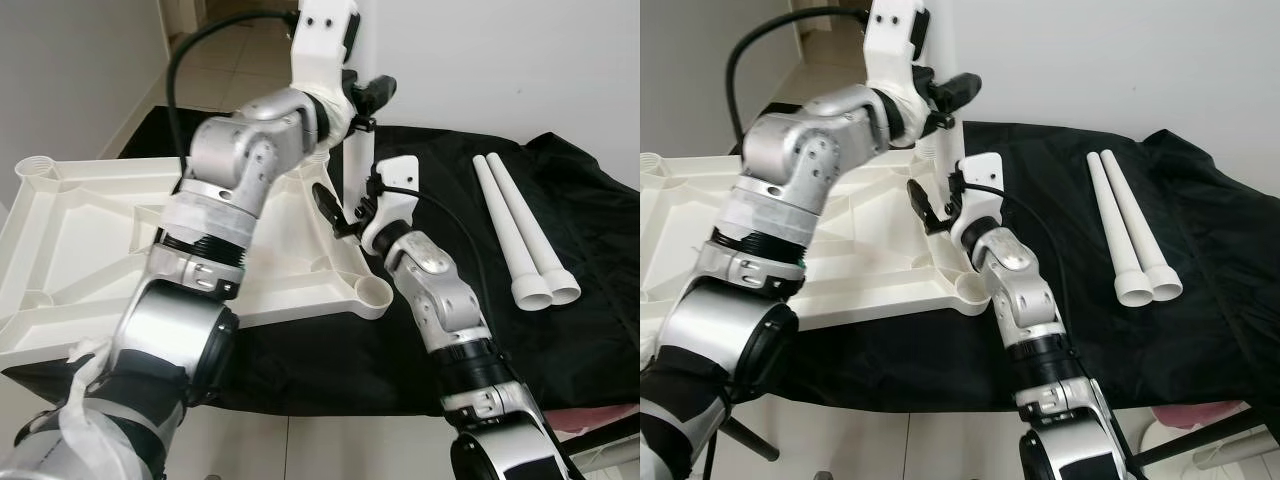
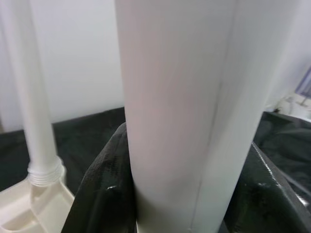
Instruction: Building children table
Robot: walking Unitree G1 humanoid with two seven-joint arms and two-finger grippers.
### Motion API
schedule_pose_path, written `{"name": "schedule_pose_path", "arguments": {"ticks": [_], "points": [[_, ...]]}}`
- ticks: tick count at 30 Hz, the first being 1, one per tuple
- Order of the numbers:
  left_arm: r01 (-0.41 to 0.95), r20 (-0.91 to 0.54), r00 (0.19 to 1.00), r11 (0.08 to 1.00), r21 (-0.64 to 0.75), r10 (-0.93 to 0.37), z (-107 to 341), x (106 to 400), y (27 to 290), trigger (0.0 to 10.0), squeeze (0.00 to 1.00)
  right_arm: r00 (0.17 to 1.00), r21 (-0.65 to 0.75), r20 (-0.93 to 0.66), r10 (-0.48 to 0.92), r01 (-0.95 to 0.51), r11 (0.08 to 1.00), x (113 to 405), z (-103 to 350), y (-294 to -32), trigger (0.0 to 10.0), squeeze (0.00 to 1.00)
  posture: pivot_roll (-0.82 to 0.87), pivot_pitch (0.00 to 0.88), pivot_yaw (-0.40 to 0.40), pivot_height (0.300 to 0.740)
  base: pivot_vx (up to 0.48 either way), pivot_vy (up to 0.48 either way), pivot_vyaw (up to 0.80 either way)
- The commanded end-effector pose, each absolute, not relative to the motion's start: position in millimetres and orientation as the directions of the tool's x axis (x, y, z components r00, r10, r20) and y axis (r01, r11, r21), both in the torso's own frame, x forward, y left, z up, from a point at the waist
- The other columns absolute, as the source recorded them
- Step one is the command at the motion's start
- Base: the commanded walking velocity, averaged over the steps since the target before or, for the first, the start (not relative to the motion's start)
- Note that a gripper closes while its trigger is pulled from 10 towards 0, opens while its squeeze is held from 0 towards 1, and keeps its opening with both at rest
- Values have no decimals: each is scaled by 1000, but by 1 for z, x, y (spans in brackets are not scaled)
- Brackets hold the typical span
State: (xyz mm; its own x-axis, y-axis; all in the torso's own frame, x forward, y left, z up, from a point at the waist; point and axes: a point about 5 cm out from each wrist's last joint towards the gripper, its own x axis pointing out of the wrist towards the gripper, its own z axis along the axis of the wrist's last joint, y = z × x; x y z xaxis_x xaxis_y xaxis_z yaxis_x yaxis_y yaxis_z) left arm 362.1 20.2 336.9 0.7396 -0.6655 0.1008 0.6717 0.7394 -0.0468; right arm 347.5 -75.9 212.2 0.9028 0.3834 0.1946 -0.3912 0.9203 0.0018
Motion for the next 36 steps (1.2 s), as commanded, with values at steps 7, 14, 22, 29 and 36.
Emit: {"name": "schedule_pose_path", "arguments": {"ticks": [7,14,22,29,36], "points": [[669,128,736,743,21,-665,343,356,-4,10000,0,947,-44,184,262,-259,965,355,211,-79,10000,0,22,0,-47,740,0,0,0],[665,139,738,747,23,-661,345,356,-12,10000,0,961,-42,175,215,-210,977,360,210,-82,7333,0,22,0,-49,740,0,0,0],[666,143,734,745,38,-664,345,355,-16,10000,0,967,-48,154,204,-199,979,362,207,-83,863,0,24,0,-51,740,0,0,0],[664,136,736,746,42,-663,343,355,-19,10000,0,969,-44,153,196,-191,981,363,207,-84,0,0,21,0,-55,740,0,0,0],[667,149,724,739,94,-673,340,353,-25,10000,0,975,-4,145,169,-171,985,364,206,-88,10000,0,24,0,-57,740,0,0,0]]}}
